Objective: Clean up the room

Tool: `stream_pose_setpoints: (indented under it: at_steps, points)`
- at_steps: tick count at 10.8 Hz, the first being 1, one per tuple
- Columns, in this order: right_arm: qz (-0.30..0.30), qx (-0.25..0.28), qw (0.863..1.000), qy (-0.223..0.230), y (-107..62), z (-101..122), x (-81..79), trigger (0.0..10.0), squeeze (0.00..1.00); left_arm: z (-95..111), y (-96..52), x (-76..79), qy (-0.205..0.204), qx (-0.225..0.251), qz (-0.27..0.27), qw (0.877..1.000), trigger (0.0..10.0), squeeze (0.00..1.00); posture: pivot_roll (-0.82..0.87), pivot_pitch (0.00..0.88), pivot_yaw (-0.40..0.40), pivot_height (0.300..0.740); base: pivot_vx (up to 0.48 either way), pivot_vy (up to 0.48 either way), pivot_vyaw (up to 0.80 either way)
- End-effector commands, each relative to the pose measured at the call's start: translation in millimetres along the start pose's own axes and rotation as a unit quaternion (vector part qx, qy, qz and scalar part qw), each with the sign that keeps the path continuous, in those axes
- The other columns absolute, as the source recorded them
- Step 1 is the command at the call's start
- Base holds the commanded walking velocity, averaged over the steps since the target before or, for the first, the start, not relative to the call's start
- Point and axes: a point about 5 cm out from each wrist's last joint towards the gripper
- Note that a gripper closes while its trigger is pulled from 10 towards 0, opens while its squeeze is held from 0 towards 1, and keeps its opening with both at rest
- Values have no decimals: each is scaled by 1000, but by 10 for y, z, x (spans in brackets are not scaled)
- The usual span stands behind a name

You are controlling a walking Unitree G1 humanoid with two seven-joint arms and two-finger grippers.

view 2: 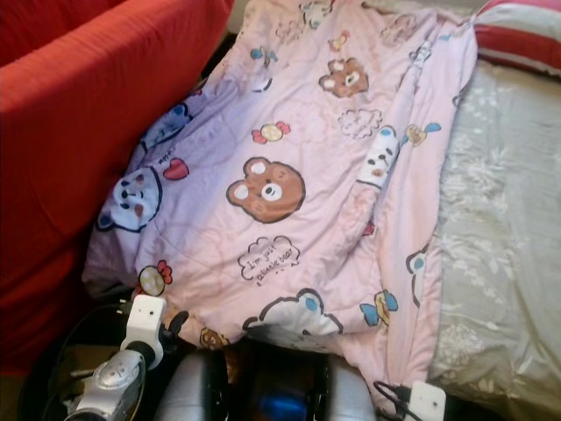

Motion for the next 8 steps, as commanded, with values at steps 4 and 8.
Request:
stream_pose_setpoints:
  at_steps: [4,8]
  points:
    - [-32,88,996,14,21,282,98,10000,1000,-133,-60,-12,-3,-21,6,1000,10000,0,107,192,17,635,0,0,0]
    - [-22,99,995,5,-102,80,113,10000,1000,-176,-69,0,-5,-33,4,999,10000,0,94,196,16,635,0,0,0]
Point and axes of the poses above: a point about 5 cm out from each wrist's last joint towards the gripper, its own y axis pointing out of the wrist towards the gripper, its own z axis along the axis of the wrist's last joint, x = y × z, and after that the axes turned 9 degrees about y, right-handed
